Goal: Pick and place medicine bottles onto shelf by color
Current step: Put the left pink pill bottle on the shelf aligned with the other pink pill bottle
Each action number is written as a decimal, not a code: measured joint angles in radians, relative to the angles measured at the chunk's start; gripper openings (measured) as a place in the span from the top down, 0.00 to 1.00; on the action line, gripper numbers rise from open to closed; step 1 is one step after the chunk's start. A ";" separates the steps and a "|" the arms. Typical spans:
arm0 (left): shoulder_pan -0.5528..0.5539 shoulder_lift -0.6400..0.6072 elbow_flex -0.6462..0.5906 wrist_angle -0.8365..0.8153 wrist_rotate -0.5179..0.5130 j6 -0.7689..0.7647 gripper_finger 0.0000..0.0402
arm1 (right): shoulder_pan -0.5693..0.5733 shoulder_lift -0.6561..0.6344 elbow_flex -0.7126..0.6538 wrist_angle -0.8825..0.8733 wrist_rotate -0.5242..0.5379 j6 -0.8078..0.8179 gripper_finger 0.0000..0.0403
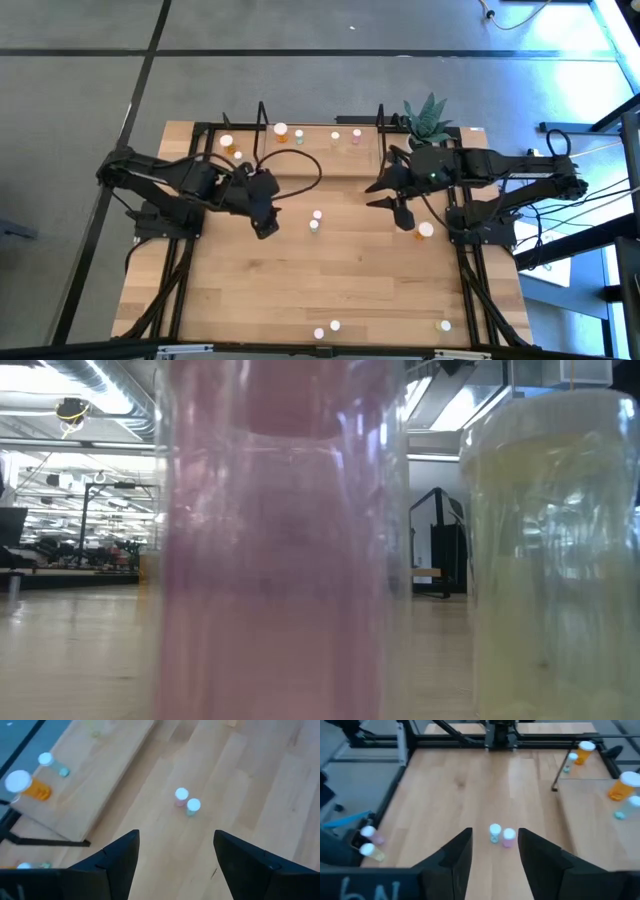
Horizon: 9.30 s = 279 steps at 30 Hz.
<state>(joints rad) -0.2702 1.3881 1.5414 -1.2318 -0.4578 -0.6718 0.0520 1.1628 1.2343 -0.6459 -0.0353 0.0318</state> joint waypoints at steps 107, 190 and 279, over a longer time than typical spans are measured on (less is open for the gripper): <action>-0.020 -0.017 0.000 -0.208 -0.019 -0.086 0.38 | -0.081 0.851 0.296 0.050 -0.063 -0.616 0.42; -0.020 -0.017 -0.001 -0.203 -0.015 -0.086 0.38 | -0.123 0.779 0.277 0.020 -0.147 -0.273 0.69; 0.055 -0.017 -0.001 -0.144 -0.016 -0.081 0.38 | -0.612 0.609 0.130 -0.061 -0.089 -0.666 0.69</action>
<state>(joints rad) -0.2150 1.3712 1.5406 -1.3754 -0.4740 -0.7525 -0.5605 1.7714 1.3640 -0.7067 -0.1248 -0.6344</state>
